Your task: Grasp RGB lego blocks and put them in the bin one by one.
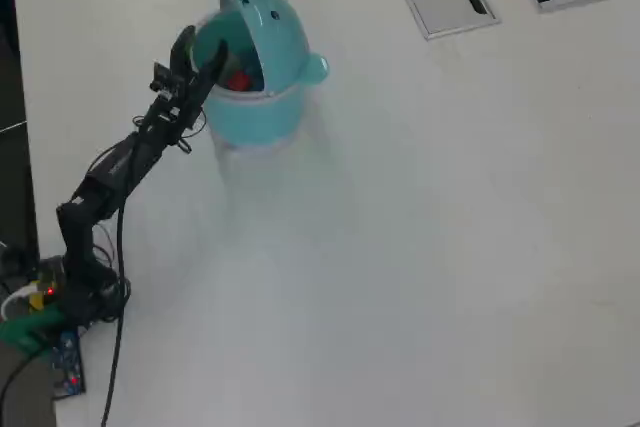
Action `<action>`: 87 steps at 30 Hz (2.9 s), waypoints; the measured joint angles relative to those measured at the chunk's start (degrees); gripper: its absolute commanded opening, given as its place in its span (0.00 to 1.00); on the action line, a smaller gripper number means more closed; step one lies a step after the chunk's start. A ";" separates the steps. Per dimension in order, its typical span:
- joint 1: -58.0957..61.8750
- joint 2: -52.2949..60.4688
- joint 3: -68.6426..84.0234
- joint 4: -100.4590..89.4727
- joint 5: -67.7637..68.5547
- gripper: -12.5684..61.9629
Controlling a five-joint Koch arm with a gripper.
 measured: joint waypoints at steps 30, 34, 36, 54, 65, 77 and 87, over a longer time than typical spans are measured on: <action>-0.79 37.71 33.49 0.00 2.46 0.53; -0.79 41.75 37.00 0.00 3.16 0.53; -0.79 43.51 38.50 0.00 3.43 0.53; 4.13 53.96 51.33 -0.53 12.83 0.56; 12.57 53.88 63.98 -17.31 20.92 0.56; 20.30 53.96 74.62 -28.30 31.73 0.56; 22.68 53.96 84.20 -36.56 35.07 0.56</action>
